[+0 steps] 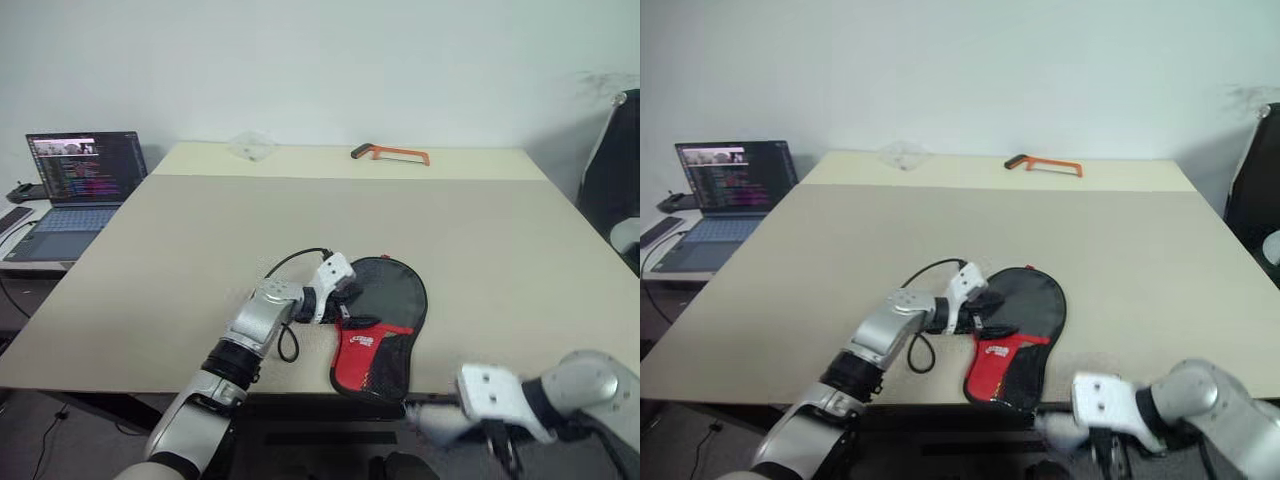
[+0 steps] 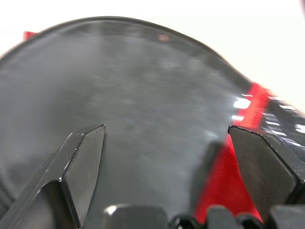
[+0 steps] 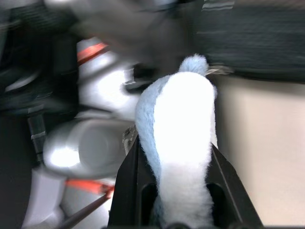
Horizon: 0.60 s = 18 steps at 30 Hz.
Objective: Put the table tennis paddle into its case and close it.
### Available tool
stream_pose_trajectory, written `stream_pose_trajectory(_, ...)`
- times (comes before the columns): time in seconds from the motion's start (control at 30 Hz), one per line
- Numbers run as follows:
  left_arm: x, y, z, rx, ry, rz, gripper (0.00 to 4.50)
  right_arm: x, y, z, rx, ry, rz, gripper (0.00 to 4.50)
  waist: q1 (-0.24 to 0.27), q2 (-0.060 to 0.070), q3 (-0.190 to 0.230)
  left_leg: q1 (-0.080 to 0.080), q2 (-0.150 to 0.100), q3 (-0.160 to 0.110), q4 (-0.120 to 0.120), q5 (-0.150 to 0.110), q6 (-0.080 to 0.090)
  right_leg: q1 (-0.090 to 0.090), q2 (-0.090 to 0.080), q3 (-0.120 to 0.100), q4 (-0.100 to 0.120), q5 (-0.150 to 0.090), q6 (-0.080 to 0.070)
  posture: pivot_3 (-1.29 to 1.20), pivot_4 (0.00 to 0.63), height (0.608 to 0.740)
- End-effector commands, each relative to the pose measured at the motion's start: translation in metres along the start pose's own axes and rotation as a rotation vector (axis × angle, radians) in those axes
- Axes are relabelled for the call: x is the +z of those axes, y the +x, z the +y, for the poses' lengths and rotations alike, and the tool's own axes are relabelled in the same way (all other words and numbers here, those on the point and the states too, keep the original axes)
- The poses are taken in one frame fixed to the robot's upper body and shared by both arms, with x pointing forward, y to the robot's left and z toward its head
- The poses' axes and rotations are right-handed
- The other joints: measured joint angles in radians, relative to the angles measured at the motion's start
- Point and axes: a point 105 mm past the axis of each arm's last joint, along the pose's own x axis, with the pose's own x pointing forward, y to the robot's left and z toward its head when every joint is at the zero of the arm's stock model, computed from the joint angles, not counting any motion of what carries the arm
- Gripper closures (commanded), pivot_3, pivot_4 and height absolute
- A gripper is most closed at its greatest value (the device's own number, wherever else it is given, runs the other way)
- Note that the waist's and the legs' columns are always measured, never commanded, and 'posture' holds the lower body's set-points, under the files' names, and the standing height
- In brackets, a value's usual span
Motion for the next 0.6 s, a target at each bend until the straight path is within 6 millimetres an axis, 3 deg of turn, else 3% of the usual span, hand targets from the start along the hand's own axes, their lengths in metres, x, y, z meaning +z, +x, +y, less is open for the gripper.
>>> stream_pose_trajectory(0.03,0.012,-0.024,-0.015,-0.103,0.071,-0.007,0.0,0.0,-0.007,-0.004,0.017,0.003,-0.005,2.83,0.0,-0.001,0.006,0.0,0.001,-0.001,-0.001,0.0,0.0,0.0,0.0,-0.001,0.0,-0.001,-0.001,0.0,0.15,0.74)
stream_pose_trajectory(0.13,0.046,-0.055,-0.004,-0.019,0.083,-0.126,0.0,-0.002,-0.012,-0.006,0.057,-0.022,-0.002,1.83,0.008,0.001,0.011,-0.004,0.0,-0.005,-0.001,0.0,0.0,-0.003,0.0,-0.004,0.0,-0.001,-0.002,0.0,0.15,0.74)
stream_pose_trajectory(0.3,0.064,-0.119,-0.01,-0.014,0.14,-0.109,0.0,0.008,-0.03,-0.031,0.009,-0.027,-0.08,0.13,0.003,0.001,0.014,-0.017,-0.001,-0.006,0.001,0.0,0.0,-0.016,0.0,-0.003,0.002,0.002,0.004,0.0,0.15,0.74)
stream_pose_trajectory(0.5,0.085,-0.174,0.001,0.135,0.203,-0.128,0.0,0.015,-0.069,-0.069,-0.125,0.008,-0.151,0.06,0.008,0.002,0.017,-0.017,-0.001,-0.003,0.001,0.0,0.0,-0.016,0.0,-0.002,0.002,0.002,0.003,0.0,0.15,0.74)
stream_pose_trajectory(0.6,0.093,-0.211,-0.011,0.163,0.178,-0.108,0.0,0.018,-0.099,-0.075,-0.199,0.048,-0.178,0.06,0.01,0.002,0.018,-0.018,-0.001,-0.004,0.002,0.0,0.0,-0.017,0.0,-0.003,0.002,0.002,0.003,0.0,0.15,0.74)
